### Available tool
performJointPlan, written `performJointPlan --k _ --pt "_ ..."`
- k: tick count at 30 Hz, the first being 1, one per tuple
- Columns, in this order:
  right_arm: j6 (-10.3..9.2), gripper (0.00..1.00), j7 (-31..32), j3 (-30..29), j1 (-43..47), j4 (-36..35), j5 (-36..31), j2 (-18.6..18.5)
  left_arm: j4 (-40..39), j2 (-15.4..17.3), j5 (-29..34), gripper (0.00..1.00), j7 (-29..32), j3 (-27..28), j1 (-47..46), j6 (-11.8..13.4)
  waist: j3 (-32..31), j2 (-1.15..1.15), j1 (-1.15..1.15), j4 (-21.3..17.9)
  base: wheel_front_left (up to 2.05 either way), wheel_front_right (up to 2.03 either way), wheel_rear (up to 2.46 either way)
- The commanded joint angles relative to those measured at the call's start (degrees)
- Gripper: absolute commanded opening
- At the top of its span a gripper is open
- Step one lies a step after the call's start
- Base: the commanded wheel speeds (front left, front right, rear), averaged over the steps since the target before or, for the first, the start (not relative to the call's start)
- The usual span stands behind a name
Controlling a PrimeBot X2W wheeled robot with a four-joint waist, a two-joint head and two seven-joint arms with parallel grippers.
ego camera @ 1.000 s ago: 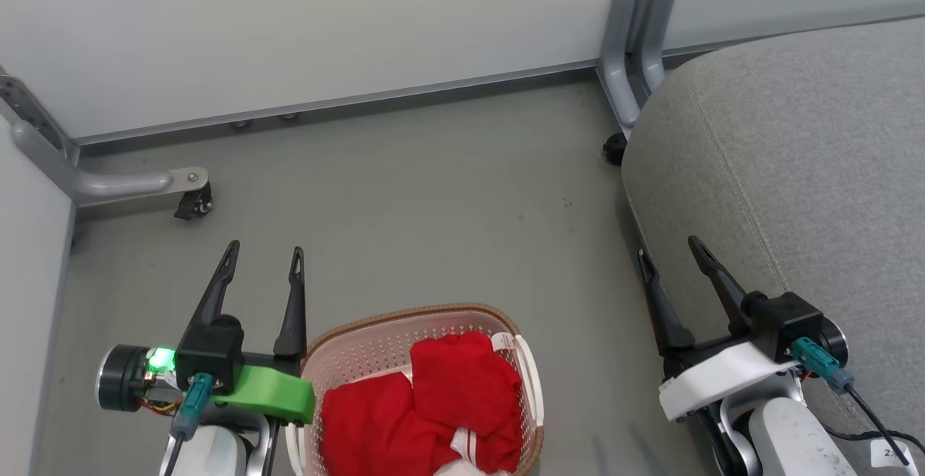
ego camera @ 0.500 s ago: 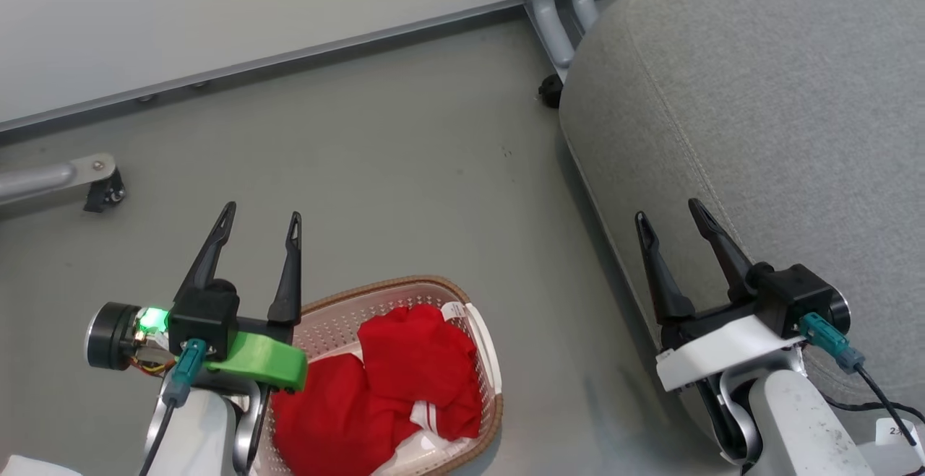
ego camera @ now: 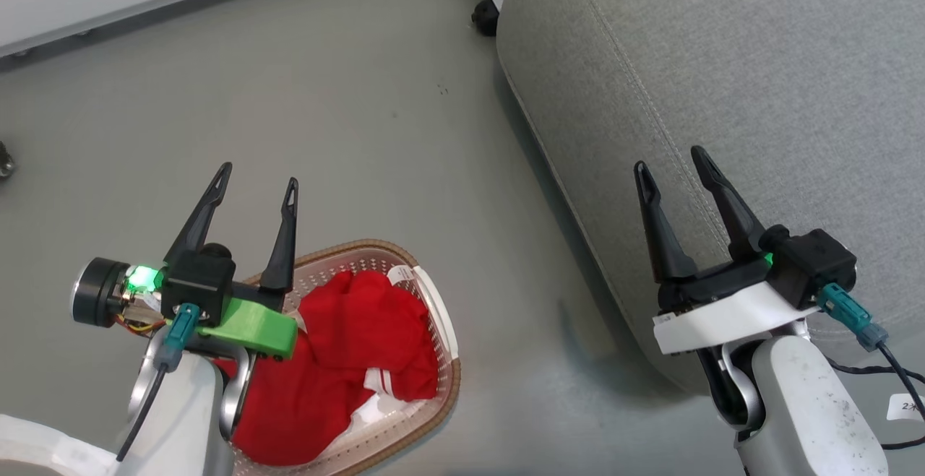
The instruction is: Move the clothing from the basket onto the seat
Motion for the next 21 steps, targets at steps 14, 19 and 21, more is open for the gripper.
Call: performJointPlan --k 14,19,21 --pt "-0.01 1.0 -0.1 0.56 -3.44 -4.79 2.23 -0.15 5.62 3.74 0.73 1.0 -0.06 -3.42 -6.71 -1.4 11.46 0.52 0.0 -5.24 0.0 0.0 0.0" --pt "-0.02 1.0 -0.1 0.96 -4.45 -5.91 2.6 -0.17 9.59 4.99 0.96 1.0 -0.06 -5.43 -8.42 -1.69 14.03 0.52 0.0 -5.52 0.0 0.0 0.0" --pt "-0.02 1.0 -0.1 1.14 -5.02 -6.38 2.68 -0.15 11.61 5.62 0.93 1.0 -0.06 -6.39 -9.22 -1.77 15.19 0.52 0.0 -5.68 0.0 0.0 0.0"
